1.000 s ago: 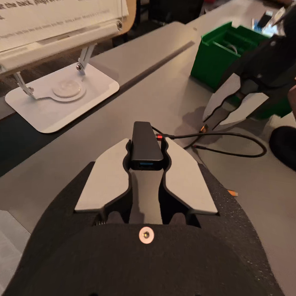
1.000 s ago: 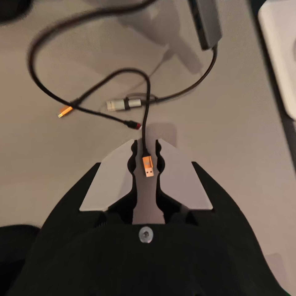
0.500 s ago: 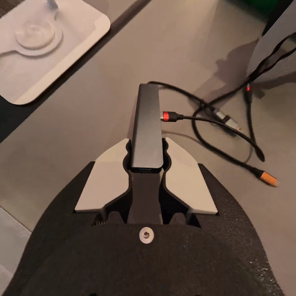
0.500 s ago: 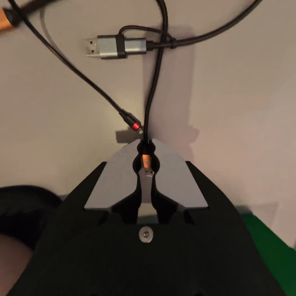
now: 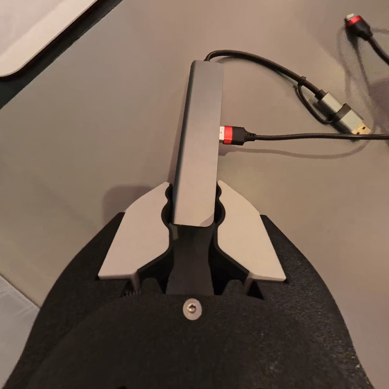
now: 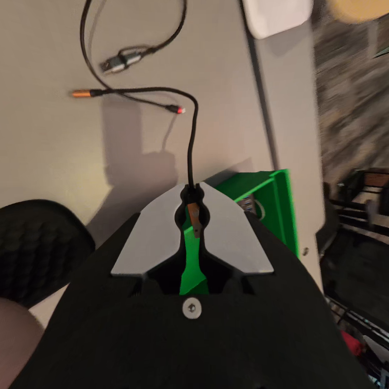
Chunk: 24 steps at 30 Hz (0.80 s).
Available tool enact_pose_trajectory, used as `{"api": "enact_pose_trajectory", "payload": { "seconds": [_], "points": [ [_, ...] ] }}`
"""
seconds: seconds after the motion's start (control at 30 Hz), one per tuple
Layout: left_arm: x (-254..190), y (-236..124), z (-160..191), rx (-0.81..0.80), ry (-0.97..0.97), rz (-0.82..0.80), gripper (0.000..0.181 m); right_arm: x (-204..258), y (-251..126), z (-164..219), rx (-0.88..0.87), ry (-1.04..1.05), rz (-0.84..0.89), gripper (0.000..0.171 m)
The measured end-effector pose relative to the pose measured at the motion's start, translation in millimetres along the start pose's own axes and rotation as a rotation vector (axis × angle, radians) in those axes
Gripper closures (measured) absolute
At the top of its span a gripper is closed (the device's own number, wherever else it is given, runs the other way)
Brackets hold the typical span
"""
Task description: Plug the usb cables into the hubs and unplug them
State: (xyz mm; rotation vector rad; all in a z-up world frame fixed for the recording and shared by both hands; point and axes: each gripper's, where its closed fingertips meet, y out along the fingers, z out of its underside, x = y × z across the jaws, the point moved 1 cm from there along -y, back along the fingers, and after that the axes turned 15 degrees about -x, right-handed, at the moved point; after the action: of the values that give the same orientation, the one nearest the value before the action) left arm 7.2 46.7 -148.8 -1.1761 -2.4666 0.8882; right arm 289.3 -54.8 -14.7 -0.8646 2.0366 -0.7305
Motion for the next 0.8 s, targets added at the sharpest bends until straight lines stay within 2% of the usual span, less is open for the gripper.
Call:
{"api": "enact_pose_trajectory", "payload": {
  "seconds": [0.23,0.3,0.33,0.43,0.57,0.63,0.7,0.77,0.8],
  "points": [
    [-5.4,0.6,-3.9,-0.045,-0.087,0.055,0.135,-50.4,-65.3,-66.8,-0.395,-0.117,0.441,0.163],
    [-14.7,0.1,-10.8,-0.075,-0.164,0.127,0.132,-60.2,-84.4,-82.6,-0.498,-0.173,0.568,0.163],
    [-17.6,-1.6,-17.2,-0.103,-0.207,0.161,0.13,-57.7,-89.5,-89.9,-0.547,-0.208,0.576,0.163],
    [-17.2,-17.1,-43.4,-0.231,-0.287,0.22,0.126,-47.7,-91.5,-101.1,-0.609,-0.282,0.551,0.164],
    [-19.0,-64.6,-103.2,-0.522,-0.212,0.224,0.125,-18.0,-64.5,-105.6,-0.603,-0.438,0.362,0.163],
    [-50.0,-98.4,-138.1,-0.667,-0.146,0.331,0.128,-6.1,-50.1,-107.2,-0.574,-0.477,0.284,0.163],
    [-97.7,-131.8,-162.3,-0.762,-0.101,0.534,0.142,7.4,-39.4,-113.6,-0.575,-0.522,0.217,0.163],
    [-135.5,-148.7,-172.8,-0.788,-0.043,0.655,0.144,23.9,-32.3,-122.8,-0.594,-0.566,0.149,0.164],
    [-146.3,-146.6,-172.4,-0.764,0.0,0.651,0.144,31.8,-29.9,-127.5,-0.602,-0.59,0.124,0.163]
  ]
}}
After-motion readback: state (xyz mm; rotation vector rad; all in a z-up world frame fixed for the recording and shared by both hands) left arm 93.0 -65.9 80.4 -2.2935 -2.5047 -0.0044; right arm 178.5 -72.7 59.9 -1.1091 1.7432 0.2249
